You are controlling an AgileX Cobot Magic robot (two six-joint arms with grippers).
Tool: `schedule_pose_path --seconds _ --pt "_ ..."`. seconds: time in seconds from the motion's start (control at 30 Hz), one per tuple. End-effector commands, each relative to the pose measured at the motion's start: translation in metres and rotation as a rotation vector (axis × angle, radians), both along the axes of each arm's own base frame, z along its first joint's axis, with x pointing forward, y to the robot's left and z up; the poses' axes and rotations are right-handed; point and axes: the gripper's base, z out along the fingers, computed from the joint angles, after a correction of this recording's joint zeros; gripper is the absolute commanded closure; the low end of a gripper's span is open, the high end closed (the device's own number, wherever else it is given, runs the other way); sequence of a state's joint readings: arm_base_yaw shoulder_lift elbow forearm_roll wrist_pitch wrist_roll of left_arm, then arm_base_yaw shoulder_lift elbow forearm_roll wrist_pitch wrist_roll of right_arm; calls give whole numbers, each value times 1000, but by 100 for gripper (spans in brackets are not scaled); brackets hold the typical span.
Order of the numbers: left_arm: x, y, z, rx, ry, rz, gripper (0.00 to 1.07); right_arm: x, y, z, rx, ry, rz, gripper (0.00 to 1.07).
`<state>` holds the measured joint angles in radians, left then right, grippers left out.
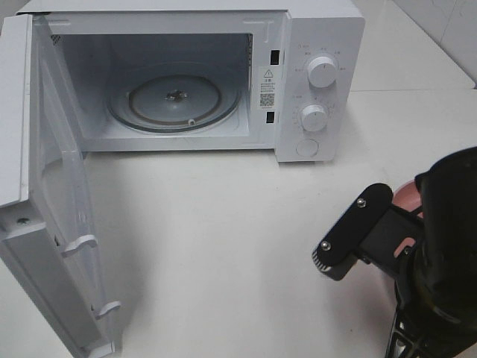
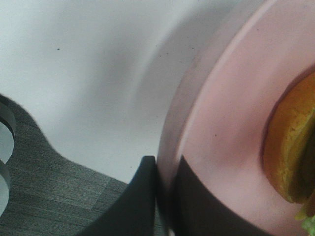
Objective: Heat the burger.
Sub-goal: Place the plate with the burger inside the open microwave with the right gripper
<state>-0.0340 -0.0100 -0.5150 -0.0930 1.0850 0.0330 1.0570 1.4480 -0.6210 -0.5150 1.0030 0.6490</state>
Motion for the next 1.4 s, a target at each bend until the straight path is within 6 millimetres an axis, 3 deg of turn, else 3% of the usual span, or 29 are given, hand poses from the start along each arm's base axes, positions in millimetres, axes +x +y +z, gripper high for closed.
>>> schedule_pose_path --seconds 0.03,0.63,1.4 --pt "-2 0 2 -11 -29 -7 7 -4 -3 3 -74 -25 40 107" --pt "-2 0 2 -11 -29 -7 7 -36 23 5 -96 -64 344 107" --pt "-2 0 2 -11 -29 -7 7 -31 41 5 -95 -81 709 107"
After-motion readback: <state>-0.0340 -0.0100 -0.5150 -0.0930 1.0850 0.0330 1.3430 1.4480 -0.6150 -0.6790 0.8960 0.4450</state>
